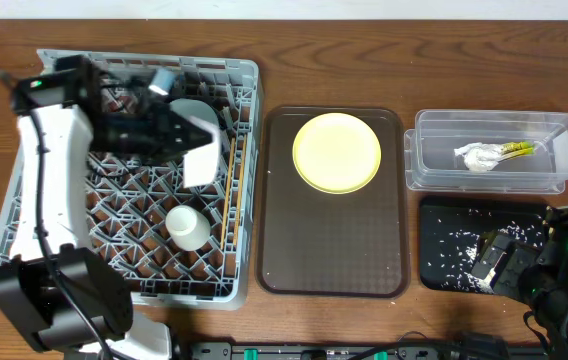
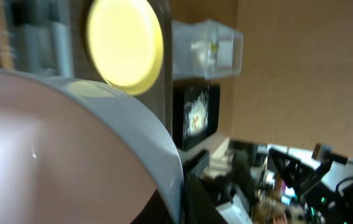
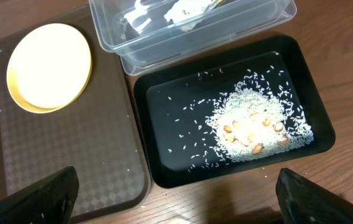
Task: Sort waste into correct bins and load items into the dishwasher
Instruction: 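Grasp the pink bowl rim and carry it left over the rack, then lower the pink bowl into the rack and open the left gripper, then move the left gripper right to the yellow plate on the brown tray, then grasp the yellow plate edge with the left gripper and lift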
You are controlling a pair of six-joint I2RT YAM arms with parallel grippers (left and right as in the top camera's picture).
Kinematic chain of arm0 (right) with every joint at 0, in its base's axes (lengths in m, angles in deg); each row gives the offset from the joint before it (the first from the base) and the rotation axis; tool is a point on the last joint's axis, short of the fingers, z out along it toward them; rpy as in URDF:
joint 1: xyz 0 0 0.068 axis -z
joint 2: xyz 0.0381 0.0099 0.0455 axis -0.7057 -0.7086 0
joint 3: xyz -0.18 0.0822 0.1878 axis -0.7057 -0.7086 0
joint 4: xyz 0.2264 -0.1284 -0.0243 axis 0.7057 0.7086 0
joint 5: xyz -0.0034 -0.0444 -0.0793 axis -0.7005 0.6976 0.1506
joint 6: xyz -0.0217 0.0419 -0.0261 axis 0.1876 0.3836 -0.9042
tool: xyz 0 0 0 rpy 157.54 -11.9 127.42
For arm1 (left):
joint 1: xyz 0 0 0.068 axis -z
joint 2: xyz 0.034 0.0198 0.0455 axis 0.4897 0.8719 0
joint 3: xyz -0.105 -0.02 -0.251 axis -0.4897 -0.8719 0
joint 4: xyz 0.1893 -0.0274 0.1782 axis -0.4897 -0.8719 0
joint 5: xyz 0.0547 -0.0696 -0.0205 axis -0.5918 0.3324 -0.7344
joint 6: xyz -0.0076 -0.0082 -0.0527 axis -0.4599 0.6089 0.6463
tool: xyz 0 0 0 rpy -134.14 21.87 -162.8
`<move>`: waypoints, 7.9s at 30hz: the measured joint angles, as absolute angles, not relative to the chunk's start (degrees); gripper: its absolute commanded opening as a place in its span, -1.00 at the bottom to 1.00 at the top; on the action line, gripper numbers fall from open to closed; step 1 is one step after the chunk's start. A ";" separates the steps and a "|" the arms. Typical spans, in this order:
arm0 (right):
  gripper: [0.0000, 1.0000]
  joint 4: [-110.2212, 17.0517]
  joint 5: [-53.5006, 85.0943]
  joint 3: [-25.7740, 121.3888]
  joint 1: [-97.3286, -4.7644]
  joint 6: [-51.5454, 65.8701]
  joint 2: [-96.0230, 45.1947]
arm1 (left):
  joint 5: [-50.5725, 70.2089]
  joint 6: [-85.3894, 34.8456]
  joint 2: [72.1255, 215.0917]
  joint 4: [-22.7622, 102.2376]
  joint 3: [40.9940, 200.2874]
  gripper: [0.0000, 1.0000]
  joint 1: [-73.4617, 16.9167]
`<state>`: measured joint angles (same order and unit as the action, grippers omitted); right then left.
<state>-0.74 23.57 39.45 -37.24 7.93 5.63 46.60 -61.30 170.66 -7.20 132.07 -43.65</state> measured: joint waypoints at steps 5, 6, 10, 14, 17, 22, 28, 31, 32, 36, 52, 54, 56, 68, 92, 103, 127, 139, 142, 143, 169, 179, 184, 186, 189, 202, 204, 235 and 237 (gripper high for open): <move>0.99 -0.74 23.57 39.45 -37.24 7.93 5.63 | 49.51 -63.07 170.68 -8.90 132.05 -0.85 -50.82; 0.98 -0.74 23.57 39.45 -37.24 7.93 5.63 | 50.34 -63.51 170.68 -9.32 132.05 -0.85 -51.69; 0.98 -0.74 23.59 39.45 -37.24 7.93 5.63 | 52.77 -65.04 170.68 -9.63 131.44 -0.85 -52.26; 0.98 -0.74 23.59 39.45 -37.24 7.93 5.63 | 53.82 -66.55 170.68 -8.58 128.38 -0.85 -50.27; 0.99 -0.74 23.57 39.45 -37.24 7.93 5.63 | 54.08 -67.47 170.72 -5.63 125.36 -0.85 -47.91; 0.98 -0.67 23.57 39.45 -37.24 7.93 5.63 | 54.34 -67.90 171.75 -2.83 122.13 -0.85 -45.24; 0.98 -0.65 23.57 39.45 -37.24 7.93 5.63 | 54.56 -67.97 175.33 0.10 121.78 -0.85 -44.63; 0.98 -0.63 23.57 39.45 -37.24 7.93 5.63 | 54.47 -67.99 176.97 1.91 121.78 -0.85 -44.63; 0.99 -0.63 23.57 39.45 -37.24 7.93 5.63 | 54.47 -67.99 177.72 2.05 121.78 -0.85 -44.63; 0.98 -0.61 23.59 39.45 -37.24 7.93 5.63 | 55.63 -68.01 180.49 2.09 121.80 -0.85 -44.63; 0.98 -0.59 23.59 39.45 -37.24 7.93 5.63 | 55.91 -63.38 183.01 0.45 123.04 -0.85 -48.39; 0.99 -0.59 23.59 39.45 -37.24 7.93 5.63 | 55.87 -62.29 183.01 0.12 123.04 -0.85 -49.03; 0.98 -0.59 23.59 39.45 -37.24 7.93 5.63 | 55.74 -61.35 183.01 -0.60 123.04 -0.85 -49.57; 0.99 -0.56 23.59 39.45 -37.24 7.93 5.63 | 47.43 -58.37 181.45 -2.04 123.07 -0.21 -54.95; 0.99 -0.56 23.57 39.45 -37.24 7.93 5.63 | 16.92 -43.31 148.93 2.61 124.01 -0.28 -48.15; 0.99 -0.54 23.57 39.45 -37.24 7.93 5.63 | -1.57 -37.02 152.19 13.39 115.81 -0.36 -38.97; 0.98 -0.56 23.59 39.45 -37.24 7.93 5.63 | -3.93 -33.26 157.87 13.76 109.95 -0.34 -38.93; 0.99 -0.56 23.59 39.45 -37.24 7.93 5.63 | 16.38 -29.54 141.76 18.81 112.60 0.52 -37.79; 0.99 -0.54 23.57 39.45 -37.24 7.93 5.63 | 21.14 -27.58 141.65 20.03 112.60 0.13 -35.65; 0.98 -0.56 23.57 39.45 -37.24 7.93 5.63 | 21.77 -26.27 141.89 20.32 112.60 0.02 -34.27; 0.98 -0.43 23.57 39.45 -37.24 7.93 5.63 | -10.05 -13.90 182.77 37.28 128.86 -0.83 7.93; 0.99 -0.32 23.57 39.45 -37.24 7.93 5.63 | -11.03 -15.27 191.55 33.67 128.84 -0.81 8.39; 0.98 -0.32 23.57 39.45 -37.24 7.93 5.63 | -11.03 -15.45 191.55 26.42 128.82 -0.68 9.38; 0.99 -0.30 23.59 39.45 -37.24 7.93 5.63 | -10.68 -15.56 191.55 23.36 128.79 -0.67 10.45; 0.98 -0.32 23.59 39.45 -37.24 7.93 5.63 | -10.60 -15.73 191.55 21.06 128.29 -0.67 12.61; 0.98 -0.32 23.57 39.45 -37.24 7.93 5.63 | -10.44 -18.29 191.55 15.51 127.50 -0.67 23.67; 0.98 -0.32 23.57 39.45 -37.24 7.93 5.63 | -10.44 -18.46 191.55 14.70 127.50 -0.67 24.74; 0.99 -0.32 23.57 39.45 -37.24 7.93 5.63 | -13.70 -25.85 188.21 17.61 125.36 0.34 6.69; 0.99 -0.32 23.59 39.45 -37.24 7.93 5.63 | -13.70 -25.79 188.21 20.36 123.44 0.34 6.08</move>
